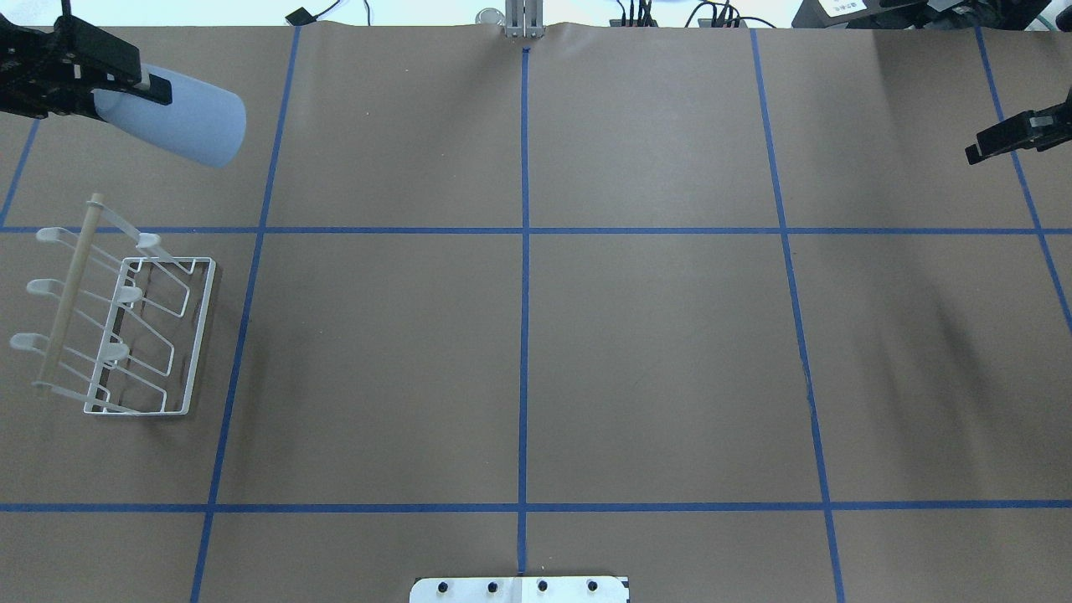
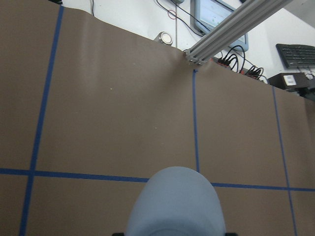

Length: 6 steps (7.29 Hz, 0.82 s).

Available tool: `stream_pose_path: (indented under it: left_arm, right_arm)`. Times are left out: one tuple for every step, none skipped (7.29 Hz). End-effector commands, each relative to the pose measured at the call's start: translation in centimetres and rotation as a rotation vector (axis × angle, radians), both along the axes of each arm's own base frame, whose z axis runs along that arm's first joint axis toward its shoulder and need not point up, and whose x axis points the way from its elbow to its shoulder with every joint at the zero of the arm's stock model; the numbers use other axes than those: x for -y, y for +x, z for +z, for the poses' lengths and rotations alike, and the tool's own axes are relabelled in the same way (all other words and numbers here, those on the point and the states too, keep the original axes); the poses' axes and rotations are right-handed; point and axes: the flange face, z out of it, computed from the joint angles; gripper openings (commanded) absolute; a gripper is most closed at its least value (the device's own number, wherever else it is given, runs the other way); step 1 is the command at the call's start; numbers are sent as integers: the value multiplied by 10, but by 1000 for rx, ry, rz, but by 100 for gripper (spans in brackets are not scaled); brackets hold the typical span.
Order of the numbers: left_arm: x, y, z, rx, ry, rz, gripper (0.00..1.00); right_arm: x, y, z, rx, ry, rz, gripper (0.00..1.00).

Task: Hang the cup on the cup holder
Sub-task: 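Carry the cup with the left gripper toward the rack while the right arm retracts, then lower the cup with the left gripper onto a rack peg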

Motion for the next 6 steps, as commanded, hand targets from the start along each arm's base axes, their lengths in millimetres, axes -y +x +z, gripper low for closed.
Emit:
stream_pose_path:
  left_arm:
    - [10,-3,27,207,41,39,0]
    - [12,-4,39,318,43,56,0]
    - [13,-5,47,408,49,81,0]
    - [12,0,53,443,42,108,0]
    - [8,13,55,447,42,134,0]
    - [6,29,59,462,45,156,0]
  right_arm:
    - [-8,6,24,-57,-149,-49,100]
    - [-12,6,30,-67,-189,-52,100]
    - [-19,8,42,-73,-202,-65,100]
    - [-24,11,52,-84,-181,-107,100]
    - [-26,13,56,-86,-184,-111,100]
    - [-27,13,59,-86,-190,-112,100]
